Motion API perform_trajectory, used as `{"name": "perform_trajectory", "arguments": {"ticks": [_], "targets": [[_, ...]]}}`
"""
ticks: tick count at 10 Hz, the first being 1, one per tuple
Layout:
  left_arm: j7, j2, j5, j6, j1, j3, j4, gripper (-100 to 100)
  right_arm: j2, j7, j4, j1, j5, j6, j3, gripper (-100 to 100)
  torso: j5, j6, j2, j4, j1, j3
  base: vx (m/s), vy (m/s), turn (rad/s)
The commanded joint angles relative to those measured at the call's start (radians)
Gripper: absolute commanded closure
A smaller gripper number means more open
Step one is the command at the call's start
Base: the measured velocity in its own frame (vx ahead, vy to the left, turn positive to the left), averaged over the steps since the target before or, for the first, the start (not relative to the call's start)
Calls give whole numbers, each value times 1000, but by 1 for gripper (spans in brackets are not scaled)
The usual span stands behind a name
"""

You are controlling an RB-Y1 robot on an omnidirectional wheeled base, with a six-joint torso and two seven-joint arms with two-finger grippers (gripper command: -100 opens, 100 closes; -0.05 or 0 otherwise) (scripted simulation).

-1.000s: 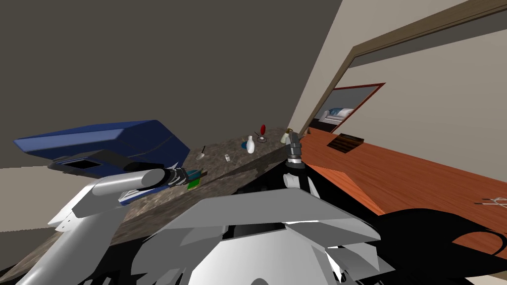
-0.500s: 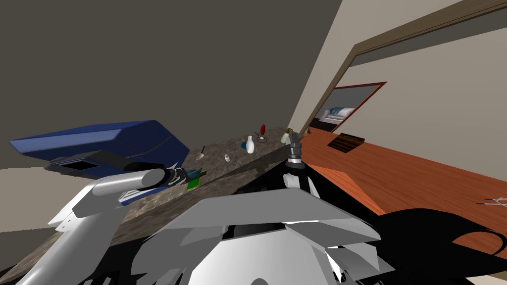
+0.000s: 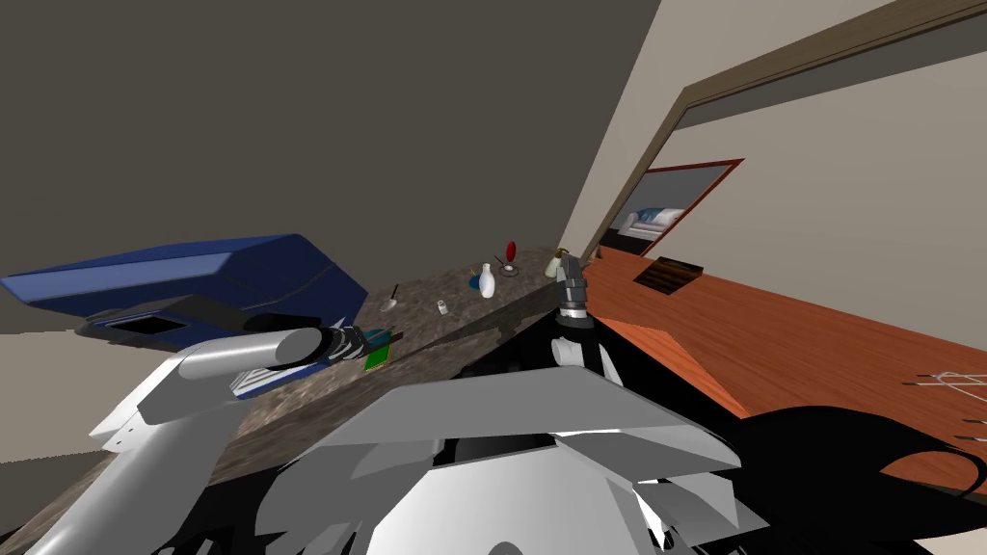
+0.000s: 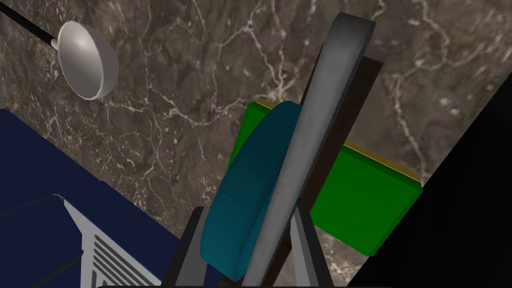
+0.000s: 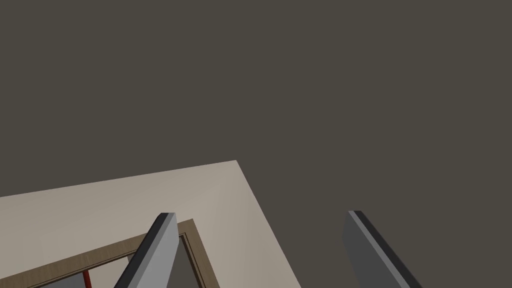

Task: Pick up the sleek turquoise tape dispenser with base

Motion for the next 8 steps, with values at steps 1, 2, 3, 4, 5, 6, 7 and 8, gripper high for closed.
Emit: {"name": "perform_trajectory", "arguments": {"ticks": [1, 2, 3, 4, 5, 6, 7, 8], "targets": [[31, 6, 0, 14, 7, -5, -26, 100, 0, 0, 0, 0, 0, 0, 0, 0, 0, 0, 0, 0, 0, 0, -32, 31, -32], [49, 9, -1, 23, 10, -8, -42, 100, 0, 0, 0, 0, 0, 0, 0, 0, 0, 0, 0, 0, -1, 0, -31, 34, -34], [67, 13, -1, 31, 14, -11, -58, 100, 0, 0, 0, 0, 0, 0, 0, 0, 0, 0, 0, 0, 0, 0, -23, 38, -44], [85, 17, -1, 40, 17, -14, -74, 100, 0, 0, 0, 0, 0, 0, 0, 0, 0, 0, 0, 0, -1, 0, -21, 36, -50], [103, 20, -1, 48, 21, -17, -90, 100, 0, 0, 0, 0, 0, 0, 0, 0, 0, 0, 0, 0, -1, 0, -24, 33, -43], [121, 24, -2, 57, 24, -20, -107, 100, 0, 0, 0, 0, 0, 0, 0, 0, 0, 0, 0, 0, -1, 0, -27, 36, -39], [108, 21, -4, 48, 18, -22, -91, 100, 0, 0, 0, 0, 0, 0, 0, 0, 0, 0, 0, 0, -1, 0, -12, 17, -12], [111, 22, -4, 50, 18, -23, -92, 0, 0, 0, 0, 0, 0, 0, 0, 0, 0, 0, -1, 0, -1, 0, 0, 0, 0]]}}
